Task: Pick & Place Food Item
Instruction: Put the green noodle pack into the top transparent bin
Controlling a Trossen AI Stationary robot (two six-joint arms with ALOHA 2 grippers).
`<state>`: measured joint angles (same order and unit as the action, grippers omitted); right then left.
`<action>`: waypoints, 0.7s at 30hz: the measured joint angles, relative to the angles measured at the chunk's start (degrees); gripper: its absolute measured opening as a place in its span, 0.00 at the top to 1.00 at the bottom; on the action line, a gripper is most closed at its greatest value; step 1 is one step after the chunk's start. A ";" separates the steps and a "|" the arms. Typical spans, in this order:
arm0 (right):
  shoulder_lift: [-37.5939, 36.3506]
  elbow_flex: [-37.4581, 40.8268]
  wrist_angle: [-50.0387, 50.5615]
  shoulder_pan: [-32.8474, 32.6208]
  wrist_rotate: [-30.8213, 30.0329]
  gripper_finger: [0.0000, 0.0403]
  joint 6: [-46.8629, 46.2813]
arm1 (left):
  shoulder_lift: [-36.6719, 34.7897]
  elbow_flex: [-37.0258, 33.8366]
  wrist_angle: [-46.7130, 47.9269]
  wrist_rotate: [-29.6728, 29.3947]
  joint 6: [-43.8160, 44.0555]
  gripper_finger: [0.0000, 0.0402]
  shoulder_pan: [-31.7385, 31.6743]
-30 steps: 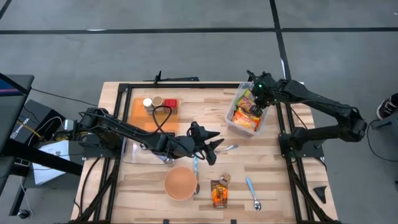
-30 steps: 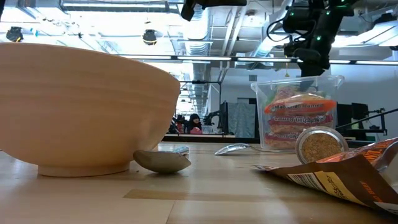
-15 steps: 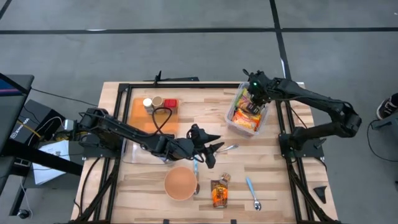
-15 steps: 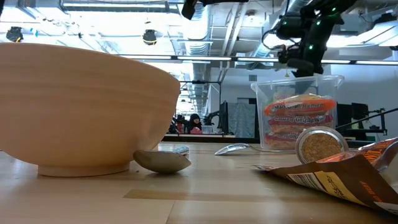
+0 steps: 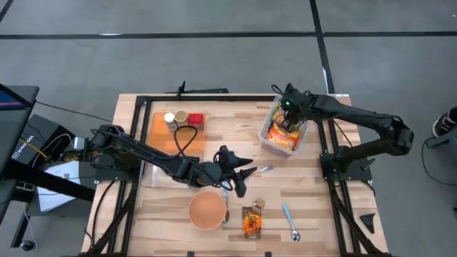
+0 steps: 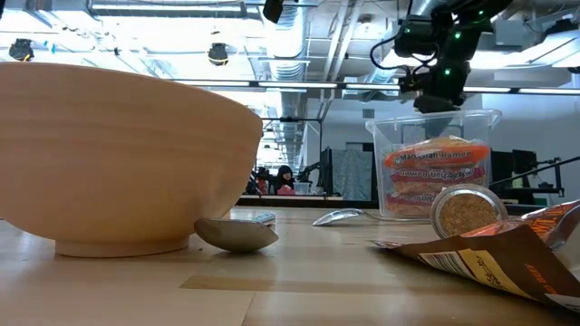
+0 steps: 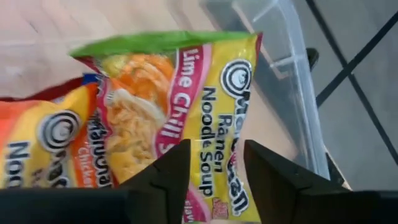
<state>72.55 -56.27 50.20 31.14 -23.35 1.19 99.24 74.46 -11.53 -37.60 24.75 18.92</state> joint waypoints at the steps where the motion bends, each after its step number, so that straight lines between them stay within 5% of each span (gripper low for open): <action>1: -0.70 0.02 -0.11 -0.48 -0.53 0.63 -0.55 | 0.00 0.00 0.00 0.00 0.00 0.64 0.00; 8: -1.79 0.00 -0.34 -3.64 -3.69 0.65 -7.75 | 0.00 0.00 0.00 -0.02 0.00 0.64 0.00; 21: 8.42 -0.10 0.82 -5.29 -4.47 0.97 -8.24 | 0.00 0.00 0.00 -0.04 1.04 0.64 0.09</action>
<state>80.98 -56.37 51.02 25.85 -27.81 -7.05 99.24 74.46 -11.53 -37.65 25.79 19.01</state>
